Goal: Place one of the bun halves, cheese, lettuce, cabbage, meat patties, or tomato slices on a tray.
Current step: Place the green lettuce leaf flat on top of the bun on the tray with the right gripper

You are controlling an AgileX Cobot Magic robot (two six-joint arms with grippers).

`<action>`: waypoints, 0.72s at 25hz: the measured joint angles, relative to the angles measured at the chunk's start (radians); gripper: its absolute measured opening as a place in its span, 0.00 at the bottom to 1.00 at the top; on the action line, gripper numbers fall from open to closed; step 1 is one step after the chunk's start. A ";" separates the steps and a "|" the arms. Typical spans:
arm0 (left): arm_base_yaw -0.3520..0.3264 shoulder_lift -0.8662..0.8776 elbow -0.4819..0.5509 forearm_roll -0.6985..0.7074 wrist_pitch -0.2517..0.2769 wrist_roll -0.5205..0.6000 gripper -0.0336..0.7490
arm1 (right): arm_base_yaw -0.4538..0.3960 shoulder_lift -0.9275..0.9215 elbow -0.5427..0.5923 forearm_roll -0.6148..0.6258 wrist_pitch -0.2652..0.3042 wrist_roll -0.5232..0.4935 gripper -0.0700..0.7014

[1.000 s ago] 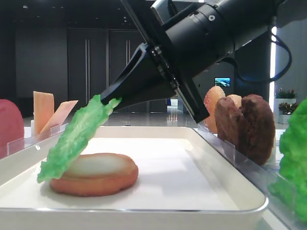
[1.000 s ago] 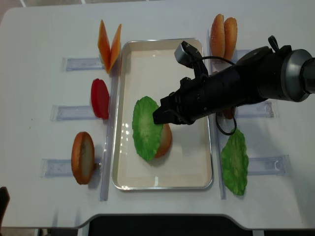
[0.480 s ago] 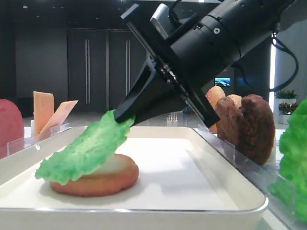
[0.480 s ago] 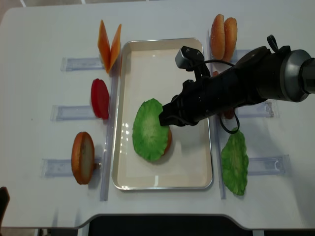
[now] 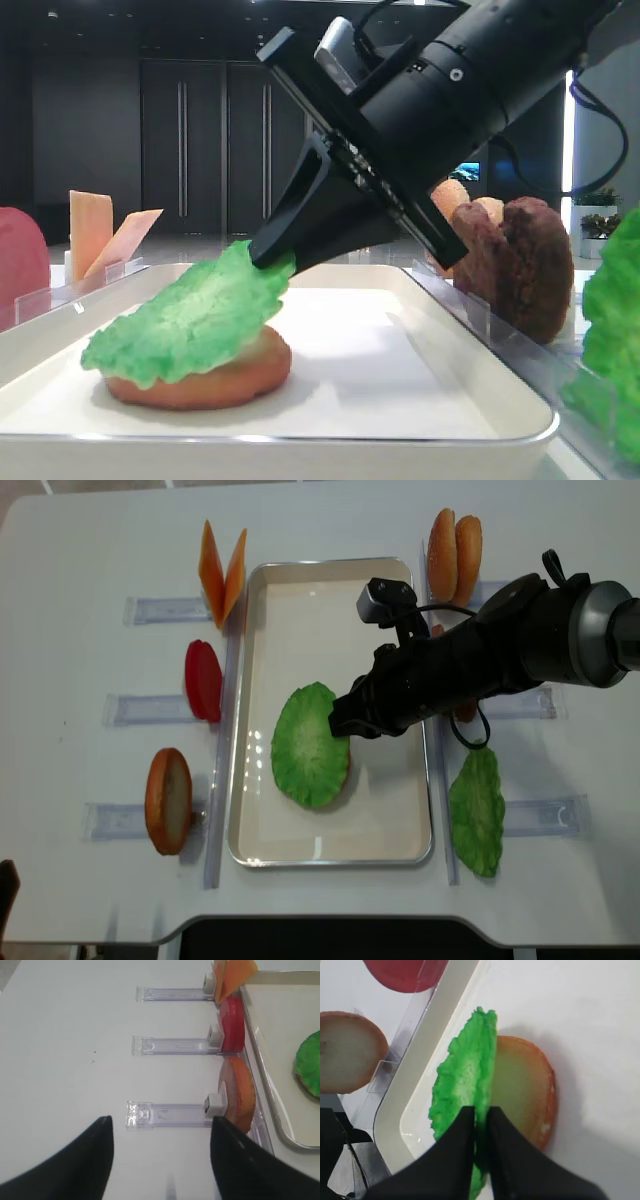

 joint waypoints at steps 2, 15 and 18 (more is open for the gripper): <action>0.000 0.000 0.000 0.000 0.000 0.000 0.64 | 0.000 0.000 0.000 -0.011 -0.006 0.006 0.27; 0.000 0.000 0.000 0.000 0.000 0.000 0.64 | -0.035 -0.097 0.000 -0.060 -0.025 0.013 0.90; 0.000 0.000 0.000 0.000 0.000 0.000 0.64 | -0.062 -0.185 0.000 -0.114 -0.025 0.037 0.90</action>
